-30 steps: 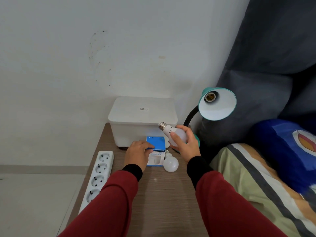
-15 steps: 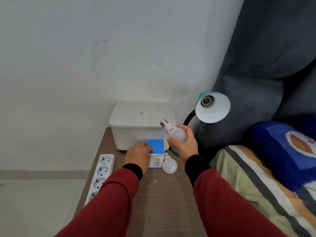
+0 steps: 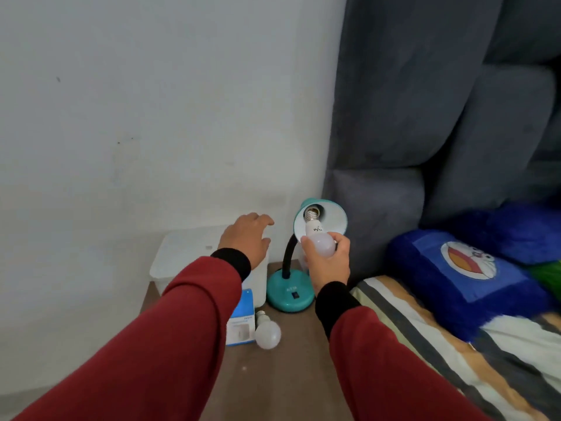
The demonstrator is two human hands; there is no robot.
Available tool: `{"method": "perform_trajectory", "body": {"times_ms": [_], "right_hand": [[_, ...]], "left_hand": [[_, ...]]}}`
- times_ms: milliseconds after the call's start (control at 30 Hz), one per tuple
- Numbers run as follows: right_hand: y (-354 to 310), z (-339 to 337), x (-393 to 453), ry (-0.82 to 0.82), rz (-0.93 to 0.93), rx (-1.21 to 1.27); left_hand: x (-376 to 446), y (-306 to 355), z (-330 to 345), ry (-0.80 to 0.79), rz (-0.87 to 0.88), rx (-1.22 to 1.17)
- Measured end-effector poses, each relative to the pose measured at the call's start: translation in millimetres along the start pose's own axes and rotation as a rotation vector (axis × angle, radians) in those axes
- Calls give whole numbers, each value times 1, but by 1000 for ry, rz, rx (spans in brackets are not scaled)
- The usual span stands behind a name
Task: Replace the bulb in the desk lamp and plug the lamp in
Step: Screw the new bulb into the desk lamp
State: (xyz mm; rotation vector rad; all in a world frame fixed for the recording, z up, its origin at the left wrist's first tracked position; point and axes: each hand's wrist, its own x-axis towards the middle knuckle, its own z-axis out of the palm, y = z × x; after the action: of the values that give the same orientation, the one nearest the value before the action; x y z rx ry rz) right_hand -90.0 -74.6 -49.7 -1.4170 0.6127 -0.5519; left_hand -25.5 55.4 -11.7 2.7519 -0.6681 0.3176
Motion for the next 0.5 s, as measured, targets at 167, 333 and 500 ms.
{"method": "perform_trajectory", "body": {"times_ms": [167, 333, 500], "right_hand": [[-3, -5, 32, 6, 37, -106], [-6, 0, 59, -60, 72, -222], [-5, 11, 65, -69, 76, -233]], "left_hand": [[44, 37, -6, -57, 147, -105], [69, 49, -1, -139, 197, -185], [78, 43, 11, -185, 178, -151]]}}
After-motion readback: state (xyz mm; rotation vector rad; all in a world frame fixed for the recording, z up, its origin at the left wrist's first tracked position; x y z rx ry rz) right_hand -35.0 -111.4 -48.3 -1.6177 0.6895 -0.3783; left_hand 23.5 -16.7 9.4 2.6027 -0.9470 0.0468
